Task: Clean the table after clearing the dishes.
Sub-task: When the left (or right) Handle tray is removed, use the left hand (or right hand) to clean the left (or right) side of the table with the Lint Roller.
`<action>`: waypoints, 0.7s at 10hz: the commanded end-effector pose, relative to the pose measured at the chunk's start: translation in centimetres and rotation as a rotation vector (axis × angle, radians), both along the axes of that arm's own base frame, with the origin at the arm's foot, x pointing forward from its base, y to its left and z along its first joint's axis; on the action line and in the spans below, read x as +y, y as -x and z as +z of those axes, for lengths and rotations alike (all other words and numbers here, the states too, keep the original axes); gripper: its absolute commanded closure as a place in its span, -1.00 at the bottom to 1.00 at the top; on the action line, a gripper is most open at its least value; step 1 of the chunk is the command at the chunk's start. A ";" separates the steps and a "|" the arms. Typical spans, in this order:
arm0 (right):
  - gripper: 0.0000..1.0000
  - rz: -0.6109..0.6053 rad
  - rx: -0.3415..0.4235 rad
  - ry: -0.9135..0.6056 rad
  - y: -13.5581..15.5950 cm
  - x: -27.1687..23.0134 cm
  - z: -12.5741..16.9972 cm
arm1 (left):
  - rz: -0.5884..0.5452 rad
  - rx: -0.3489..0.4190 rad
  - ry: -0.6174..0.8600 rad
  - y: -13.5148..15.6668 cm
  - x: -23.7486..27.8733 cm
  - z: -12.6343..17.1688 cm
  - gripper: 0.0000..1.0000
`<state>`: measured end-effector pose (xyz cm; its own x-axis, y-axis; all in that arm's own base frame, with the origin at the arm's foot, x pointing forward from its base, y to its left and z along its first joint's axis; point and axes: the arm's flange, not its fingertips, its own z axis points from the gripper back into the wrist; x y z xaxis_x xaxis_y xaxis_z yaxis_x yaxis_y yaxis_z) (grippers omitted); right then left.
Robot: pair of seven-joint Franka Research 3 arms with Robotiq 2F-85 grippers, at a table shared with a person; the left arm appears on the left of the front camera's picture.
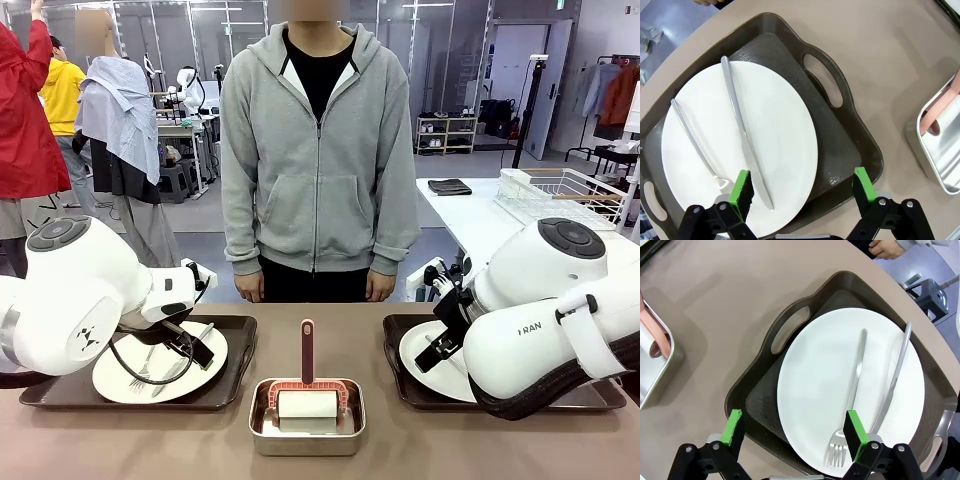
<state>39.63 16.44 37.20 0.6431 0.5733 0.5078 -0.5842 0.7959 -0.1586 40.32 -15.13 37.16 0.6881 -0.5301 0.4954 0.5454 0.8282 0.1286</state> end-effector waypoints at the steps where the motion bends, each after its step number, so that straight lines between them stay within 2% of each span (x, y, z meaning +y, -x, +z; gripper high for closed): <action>1: -1.00 0.001 0.000 -0.001 0.0 0.1 0.0 | 0.000 0.000 0.000 0.0 0.0 0.0 -1.00; 4: -1.00 0.000 0.000 0.000 0.0 0.0 0.0 | 0.000 0.000 0.000 0.0 0.0 0.0 -1.00; 6: -1.00 0.041 0.057 -0.051 -3.2 0.0 2.9 | -0.049 0.087 0.065 -1.6 0.9 2.1 -1.00; 7: -1.00 0.066 0.114 -0.121 -4.9 -0.8 5.1 | -0.076 0.164 0.146 -2.8 2.3 4.2 -1.00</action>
<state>42.11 17.15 40.17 0.6587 0.5527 0.5105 -0.5995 0.7956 -0.0878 41.45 -15.38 38.96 0.7060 -0.5155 0.4856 0.5778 0.8157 0.0258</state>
